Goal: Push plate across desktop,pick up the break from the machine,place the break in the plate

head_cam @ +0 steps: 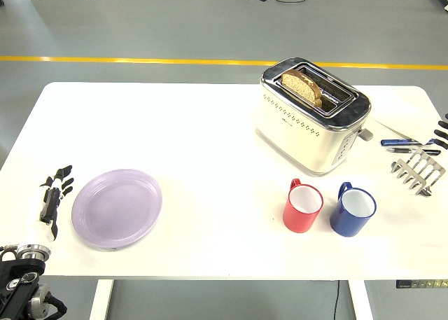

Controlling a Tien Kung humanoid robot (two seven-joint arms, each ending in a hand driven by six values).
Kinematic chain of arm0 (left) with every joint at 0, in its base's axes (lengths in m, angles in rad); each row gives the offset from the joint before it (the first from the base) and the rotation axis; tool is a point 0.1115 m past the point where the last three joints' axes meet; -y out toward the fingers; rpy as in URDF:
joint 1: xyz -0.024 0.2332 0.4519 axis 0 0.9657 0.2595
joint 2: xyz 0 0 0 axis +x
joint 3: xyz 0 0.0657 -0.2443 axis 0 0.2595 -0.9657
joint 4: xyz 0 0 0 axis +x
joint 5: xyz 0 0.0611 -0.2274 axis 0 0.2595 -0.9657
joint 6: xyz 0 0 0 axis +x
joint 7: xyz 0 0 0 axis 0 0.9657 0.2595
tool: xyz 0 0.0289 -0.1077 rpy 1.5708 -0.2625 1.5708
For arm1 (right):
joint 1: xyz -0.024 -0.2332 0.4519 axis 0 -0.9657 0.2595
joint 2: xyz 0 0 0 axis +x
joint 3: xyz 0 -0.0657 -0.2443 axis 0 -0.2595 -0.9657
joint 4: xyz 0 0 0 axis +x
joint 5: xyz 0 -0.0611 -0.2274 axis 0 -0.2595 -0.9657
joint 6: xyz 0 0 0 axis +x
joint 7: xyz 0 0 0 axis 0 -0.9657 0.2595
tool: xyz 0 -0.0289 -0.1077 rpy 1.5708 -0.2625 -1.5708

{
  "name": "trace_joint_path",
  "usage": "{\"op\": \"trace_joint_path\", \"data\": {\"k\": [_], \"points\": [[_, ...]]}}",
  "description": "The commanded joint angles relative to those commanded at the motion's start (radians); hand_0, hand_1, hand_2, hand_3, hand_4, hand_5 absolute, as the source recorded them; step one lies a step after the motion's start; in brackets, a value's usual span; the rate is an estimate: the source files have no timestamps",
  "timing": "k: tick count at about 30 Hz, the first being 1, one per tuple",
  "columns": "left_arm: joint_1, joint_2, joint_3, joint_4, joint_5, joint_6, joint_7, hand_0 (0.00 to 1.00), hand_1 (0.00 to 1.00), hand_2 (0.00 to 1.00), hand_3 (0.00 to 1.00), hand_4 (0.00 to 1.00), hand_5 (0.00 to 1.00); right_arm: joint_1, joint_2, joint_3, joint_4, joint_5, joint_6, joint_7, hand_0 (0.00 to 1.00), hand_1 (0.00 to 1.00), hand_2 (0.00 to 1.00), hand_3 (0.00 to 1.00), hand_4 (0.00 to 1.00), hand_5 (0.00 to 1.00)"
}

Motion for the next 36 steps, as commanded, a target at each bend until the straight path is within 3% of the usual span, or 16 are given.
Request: {"op": "trace_joint_path", "data": {"k": [36], "points": [[-0.022,0.005,0.114,0.021,-0.068,-0.008,-0.018,0.843,0.869,0.914,0.811,0.544,0.998,0.010,0.008,-0.020,-0.004,0.000,0.001,0.001,0.794,0.749,0.759,0.755,0.562,0.689]]}}
